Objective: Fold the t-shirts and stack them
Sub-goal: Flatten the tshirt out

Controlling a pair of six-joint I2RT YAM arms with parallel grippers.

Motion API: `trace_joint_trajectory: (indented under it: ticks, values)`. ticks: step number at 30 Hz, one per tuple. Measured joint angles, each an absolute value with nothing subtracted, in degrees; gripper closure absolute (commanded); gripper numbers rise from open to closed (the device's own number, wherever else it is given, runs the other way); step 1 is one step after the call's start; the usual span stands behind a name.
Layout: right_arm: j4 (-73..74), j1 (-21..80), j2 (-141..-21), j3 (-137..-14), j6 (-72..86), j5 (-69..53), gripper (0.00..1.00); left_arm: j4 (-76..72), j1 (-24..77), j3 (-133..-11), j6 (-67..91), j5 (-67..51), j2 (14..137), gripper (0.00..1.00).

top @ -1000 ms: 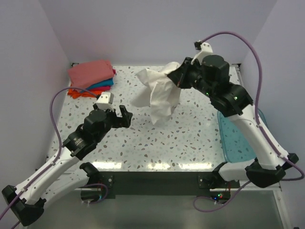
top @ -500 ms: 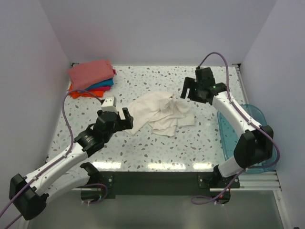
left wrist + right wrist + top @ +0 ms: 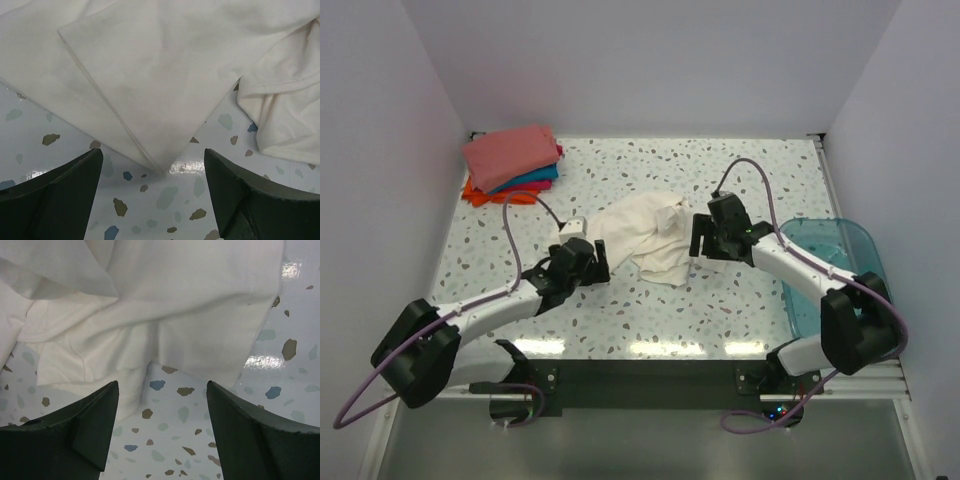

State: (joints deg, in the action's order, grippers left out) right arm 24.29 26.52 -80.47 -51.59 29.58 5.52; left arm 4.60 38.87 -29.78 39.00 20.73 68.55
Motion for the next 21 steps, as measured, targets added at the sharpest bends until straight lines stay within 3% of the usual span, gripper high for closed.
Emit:
trace_joint_trajectory:
  ticks: [4, 13, 21]
  values:
    - [22.74, 26.68, -83.55, -53.34, 29.85, 7.03, 0.28, 2.52, 37.34, -31.42, 39.09, 21.39, 72.31, 0.14]
    - [16.69, 26.94, -88.2, -60.03, 30.0, 7.75, 0.44, -2.94, 28.56, -36.82, 39.86, 20.75, 78.96, 0.16]
    - [15.0, 27.86, -95.85, -65.95, 30.15, 7.73, 0.57, -2.85, 26.44, -43.33, 39.55, 21.85, 85.56, 0.19]
